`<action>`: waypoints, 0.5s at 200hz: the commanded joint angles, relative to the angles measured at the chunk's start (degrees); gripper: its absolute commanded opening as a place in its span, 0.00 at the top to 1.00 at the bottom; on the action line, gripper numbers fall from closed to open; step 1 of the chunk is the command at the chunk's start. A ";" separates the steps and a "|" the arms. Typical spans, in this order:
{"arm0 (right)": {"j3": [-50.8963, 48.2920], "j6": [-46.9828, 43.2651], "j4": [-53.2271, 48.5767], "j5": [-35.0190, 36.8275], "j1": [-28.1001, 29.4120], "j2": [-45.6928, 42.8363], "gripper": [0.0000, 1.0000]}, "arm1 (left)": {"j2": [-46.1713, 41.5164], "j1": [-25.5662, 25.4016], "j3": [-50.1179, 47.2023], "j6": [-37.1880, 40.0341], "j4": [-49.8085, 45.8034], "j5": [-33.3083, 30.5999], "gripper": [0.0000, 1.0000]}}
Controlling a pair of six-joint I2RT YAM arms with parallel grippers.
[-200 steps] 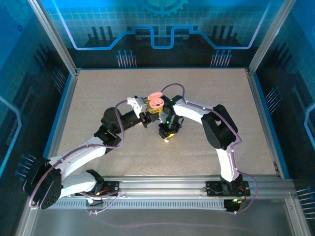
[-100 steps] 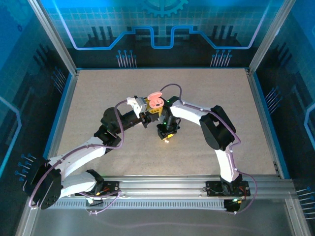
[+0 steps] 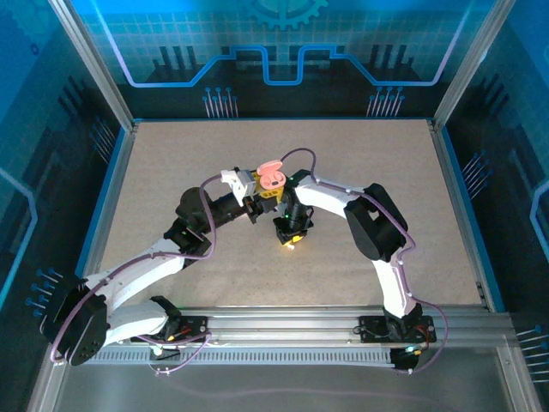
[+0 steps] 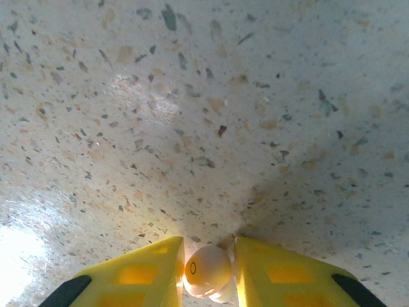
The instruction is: Insert wireless bluetooth earbuds into charging case
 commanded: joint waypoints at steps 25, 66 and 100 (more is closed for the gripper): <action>1.13 2.36 -2.04 0.55 1.58 0.94 0.70 | -0.54 -0.19 -0.08 0.49 0.98 -0.53 0.68; 0.66 3.79 -2.48 2.53 2.32 0.53 0.70 | -0.72 -0.21 -0.17 0.61 0.88 -0.62 0.68; 0.21 4.42 -2.23 2.98 2.65 -0.11 0.71 | -0.79 -0.19 -0.26 0.57 0.92 -0.53 0.68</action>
